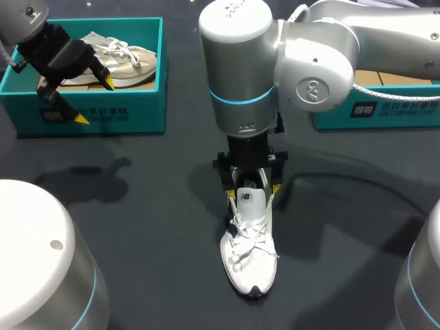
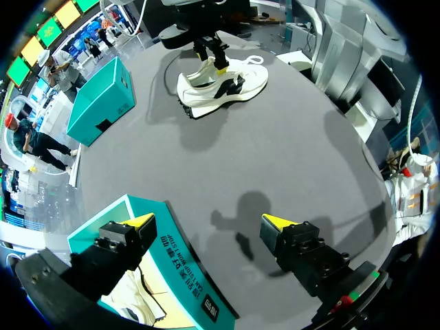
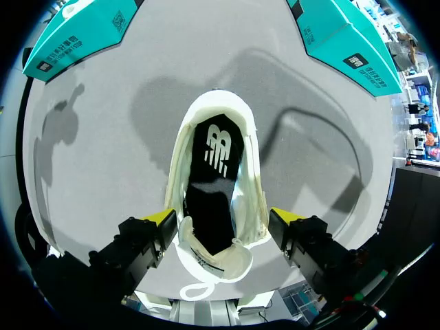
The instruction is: Take the shoe out of the shoebox, open the shoe tongue, remove and reinsert the insole, then place the shoe into the shoebox
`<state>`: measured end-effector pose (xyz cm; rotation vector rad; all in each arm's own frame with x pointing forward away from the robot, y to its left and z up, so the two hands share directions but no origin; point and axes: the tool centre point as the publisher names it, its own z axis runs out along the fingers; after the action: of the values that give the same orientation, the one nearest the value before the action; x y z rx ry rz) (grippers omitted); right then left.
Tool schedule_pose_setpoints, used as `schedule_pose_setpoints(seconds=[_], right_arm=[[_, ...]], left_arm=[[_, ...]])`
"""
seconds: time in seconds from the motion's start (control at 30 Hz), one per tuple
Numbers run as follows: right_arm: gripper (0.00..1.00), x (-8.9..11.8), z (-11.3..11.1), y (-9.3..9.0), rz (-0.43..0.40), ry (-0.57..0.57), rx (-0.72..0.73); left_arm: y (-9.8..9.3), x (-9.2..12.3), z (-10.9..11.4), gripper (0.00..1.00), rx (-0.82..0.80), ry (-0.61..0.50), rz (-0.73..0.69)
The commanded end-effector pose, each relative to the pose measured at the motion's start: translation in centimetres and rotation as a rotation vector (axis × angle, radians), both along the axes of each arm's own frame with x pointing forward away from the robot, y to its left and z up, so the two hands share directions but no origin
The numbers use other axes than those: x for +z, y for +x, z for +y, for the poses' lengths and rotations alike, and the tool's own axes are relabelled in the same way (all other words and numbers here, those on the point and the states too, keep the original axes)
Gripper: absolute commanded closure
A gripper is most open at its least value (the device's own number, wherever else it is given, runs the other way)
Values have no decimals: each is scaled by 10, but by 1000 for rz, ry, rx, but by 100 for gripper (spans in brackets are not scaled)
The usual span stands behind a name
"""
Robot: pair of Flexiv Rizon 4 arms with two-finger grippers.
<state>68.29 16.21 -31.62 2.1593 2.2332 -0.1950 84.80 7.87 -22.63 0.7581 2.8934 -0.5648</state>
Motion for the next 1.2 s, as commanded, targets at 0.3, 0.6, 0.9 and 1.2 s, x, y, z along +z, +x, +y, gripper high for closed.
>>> schedule_pose_setpoints(seconds=[0.3,0.6,0.9,1.2], right_arm=[[17,7,-9,-16,-16,14,-18],[14,19,-8,-43,-43,-4,-48],[16,27,-5,-82,-55,6,-73],[66,31,-2,-100,-86,30,-80]], left_arm=[[-1,0,1,0,0,2,-3],[-1,0,1,0,0,2,-3],[-1,0,1,0,0,2,-3],[-1,0,1,0,0,2,-3]])
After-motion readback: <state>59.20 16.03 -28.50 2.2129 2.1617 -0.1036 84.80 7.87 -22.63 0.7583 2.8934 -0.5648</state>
